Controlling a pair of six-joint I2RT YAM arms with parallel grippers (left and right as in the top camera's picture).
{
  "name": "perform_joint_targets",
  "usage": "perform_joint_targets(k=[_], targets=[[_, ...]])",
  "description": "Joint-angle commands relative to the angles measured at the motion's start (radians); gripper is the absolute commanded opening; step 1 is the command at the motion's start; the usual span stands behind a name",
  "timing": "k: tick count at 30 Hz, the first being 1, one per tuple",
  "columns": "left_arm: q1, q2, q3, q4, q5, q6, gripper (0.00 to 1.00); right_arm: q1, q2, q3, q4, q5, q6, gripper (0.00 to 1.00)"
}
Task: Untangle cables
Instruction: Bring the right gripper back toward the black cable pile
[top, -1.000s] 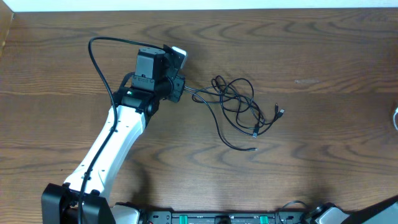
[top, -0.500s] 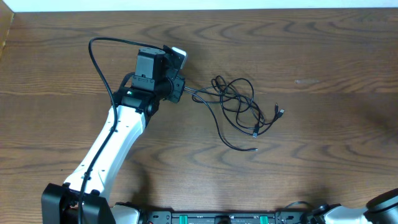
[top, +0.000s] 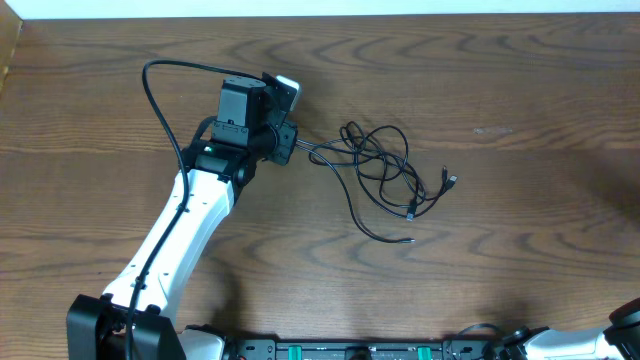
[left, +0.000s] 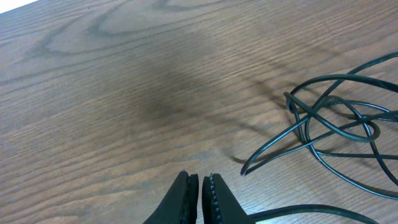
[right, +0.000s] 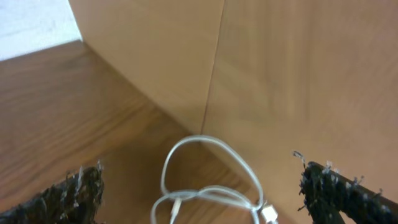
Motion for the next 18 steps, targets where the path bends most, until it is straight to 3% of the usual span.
perform_joint_targets(k=[1, 10, 15, 18], targets=[[0.003, 0.008, 0.015, -0.002, -0.005, -0.005, 0.08, 0.013, -0.047, 0.013, -0.064, -0.116, 0.057, 0.99], [0.003, 0.008, 0.015, -0.002, -0.005, -0.005, 0.08, 0.137, -0.078, 0.013, -0.224, -0.472, 0.272, 0.99], [0.003, 0.008, 0.015, -0.002, -0.005, -0.005, 0.07, 0.303, -0.078, 0.013, -0.340, -0.568, 0.283, 0.99], [0.003, 0.008, 0.015, -0.002, -0.006, -0.005, 0.08, 0.479, -0.077, 0.013, -0.415, -0.570, 0.283, 0.99]])
